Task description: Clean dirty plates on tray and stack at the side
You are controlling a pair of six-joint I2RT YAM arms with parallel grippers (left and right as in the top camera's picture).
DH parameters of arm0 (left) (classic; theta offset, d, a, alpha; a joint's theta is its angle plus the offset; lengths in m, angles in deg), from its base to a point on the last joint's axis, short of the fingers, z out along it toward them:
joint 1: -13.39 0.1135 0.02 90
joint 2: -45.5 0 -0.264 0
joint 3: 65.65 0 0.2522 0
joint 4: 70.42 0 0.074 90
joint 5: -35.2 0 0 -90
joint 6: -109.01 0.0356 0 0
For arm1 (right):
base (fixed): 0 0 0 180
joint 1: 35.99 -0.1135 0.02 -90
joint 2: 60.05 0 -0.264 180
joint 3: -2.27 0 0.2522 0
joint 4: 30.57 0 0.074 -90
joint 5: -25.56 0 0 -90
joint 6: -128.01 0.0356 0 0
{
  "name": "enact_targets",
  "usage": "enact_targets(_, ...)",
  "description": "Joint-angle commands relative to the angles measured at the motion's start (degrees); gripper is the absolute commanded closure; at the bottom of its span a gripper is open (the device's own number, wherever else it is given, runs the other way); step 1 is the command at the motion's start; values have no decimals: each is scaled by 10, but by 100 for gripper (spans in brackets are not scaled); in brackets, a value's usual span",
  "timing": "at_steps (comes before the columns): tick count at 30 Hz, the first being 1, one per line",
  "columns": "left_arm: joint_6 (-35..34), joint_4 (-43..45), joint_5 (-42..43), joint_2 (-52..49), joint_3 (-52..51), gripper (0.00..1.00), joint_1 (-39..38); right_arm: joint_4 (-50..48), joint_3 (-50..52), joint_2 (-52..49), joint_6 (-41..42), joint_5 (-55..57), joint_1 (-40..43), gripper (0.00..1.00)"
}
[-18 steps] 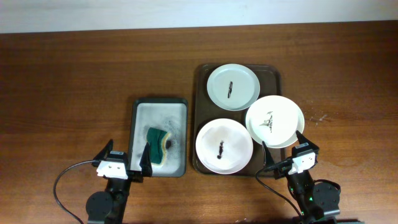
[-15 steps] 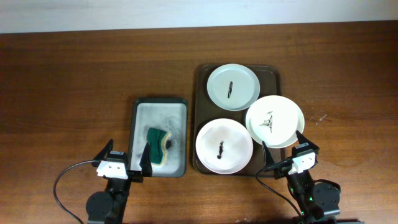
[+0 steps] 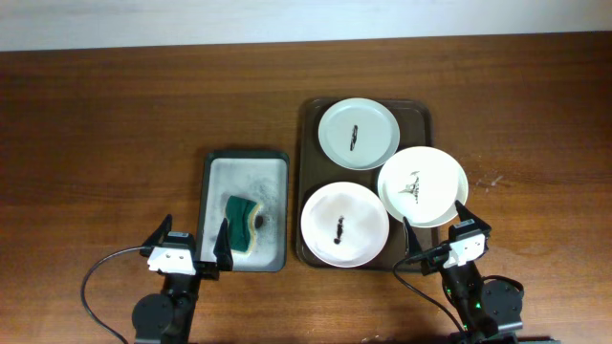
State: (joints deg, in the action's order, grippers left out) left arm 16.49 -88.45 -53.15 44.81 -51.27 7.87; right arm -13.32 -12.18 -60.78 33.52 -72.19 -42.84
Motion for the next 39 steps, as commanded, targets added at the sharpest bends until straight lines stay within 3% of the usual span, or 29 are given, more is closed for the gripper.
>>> enact_targets(1, 10, -3, 6, 0, -1, 0, 3, 2, 4, 4, 3, 3, -3, 1)
enact_targets(10, 10, -2, 12, 0, -1, 0, 3, 1, 4, 4, 4, 3, -3, 1)
enact_targets(18, 10, 40, 119, 0, 6, 0, 3, -34, 0, 4, 4, -80, -3, 1)
enact_targets(21, 8, 44, 170, 0, 40, 0, 3, -5, -39, 4, 5, -110, -3, 1)
enact_targets(24, 8, -27, 198, -31, 139, 0, 3, 100, -134, -10, 6, -101, -3, 1)
enact_targets(28, 6, -162, 203, -162, 291, 1, 3, 289, -301, -126, 9, -96, -3, 1)
enact_targets(33, 6, -375, 245, -406, 507, 1, 3, 509, -505, -391, 45, -116, -3, 1)
enact_targets(36, 6, -449, 245, -507, 582, 1, 3, 541, -559, -518, 66, -182, -3, 1)
enact_targets(39, 6, -490, 311, -579, 603, 1, 3, 544, -565, -651, 73, -256, -3, 1)
